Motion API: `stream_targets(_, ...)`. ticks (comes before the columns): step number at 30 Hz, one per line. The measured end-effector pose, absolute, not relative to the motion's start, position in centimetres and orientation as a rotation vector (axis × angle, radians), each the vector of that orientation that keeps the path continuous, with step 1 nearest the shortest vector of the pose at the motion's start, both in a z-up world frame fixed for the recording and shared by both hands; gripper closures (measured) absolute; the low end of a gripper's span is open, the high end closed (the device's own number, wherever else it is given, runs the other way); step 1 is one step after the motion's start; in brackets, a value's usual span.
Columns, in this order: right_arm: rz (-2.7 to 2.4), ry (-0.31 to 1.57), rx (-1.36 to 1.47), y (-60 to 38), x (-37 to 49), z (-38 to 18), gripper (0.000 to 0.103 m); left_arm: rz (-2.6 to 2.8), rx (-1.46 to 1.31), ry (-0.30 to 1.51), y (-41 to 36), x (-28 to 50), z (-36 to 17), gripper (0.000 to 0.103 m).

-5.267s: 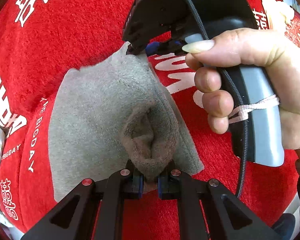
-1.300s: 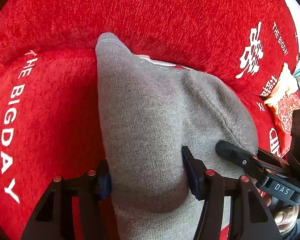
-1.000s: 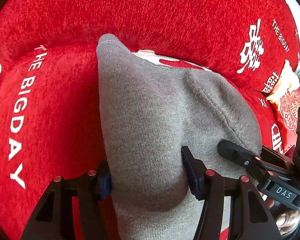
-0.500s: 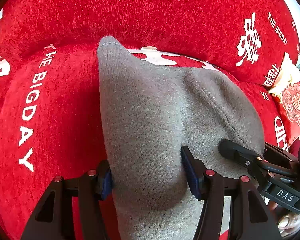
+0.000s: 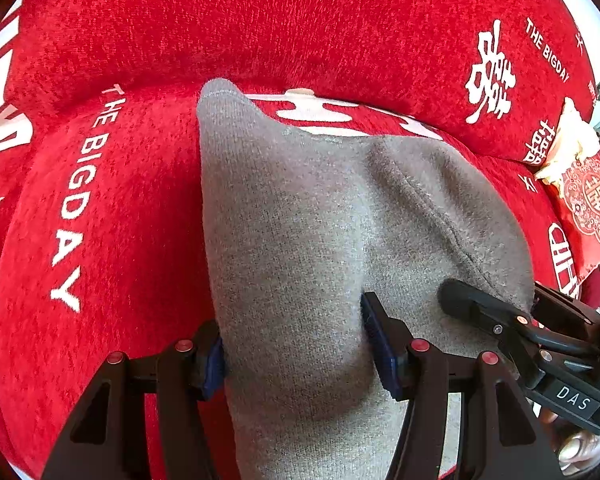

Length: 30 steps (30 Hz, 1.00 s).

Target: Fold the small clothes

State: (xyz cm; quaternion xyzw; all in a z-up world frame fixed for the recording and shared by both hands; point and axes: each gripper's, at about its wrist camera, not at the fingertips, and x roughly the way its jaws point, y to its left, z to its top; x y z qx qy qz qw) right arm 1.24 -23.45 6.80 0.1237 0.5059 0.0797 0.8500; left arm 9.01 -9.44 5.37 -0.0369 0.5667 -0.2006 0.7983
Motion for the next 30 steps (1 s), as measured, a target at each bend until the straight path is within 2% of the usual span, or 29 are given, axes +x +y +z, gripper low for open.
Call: stream_targets(30, 0.162, 1.013, 0.25, -19.7, -6.2, 8.2, 0.059, -0.41, -0.016, 1.155, -7.2, 1.6, 7.4, 0.043)
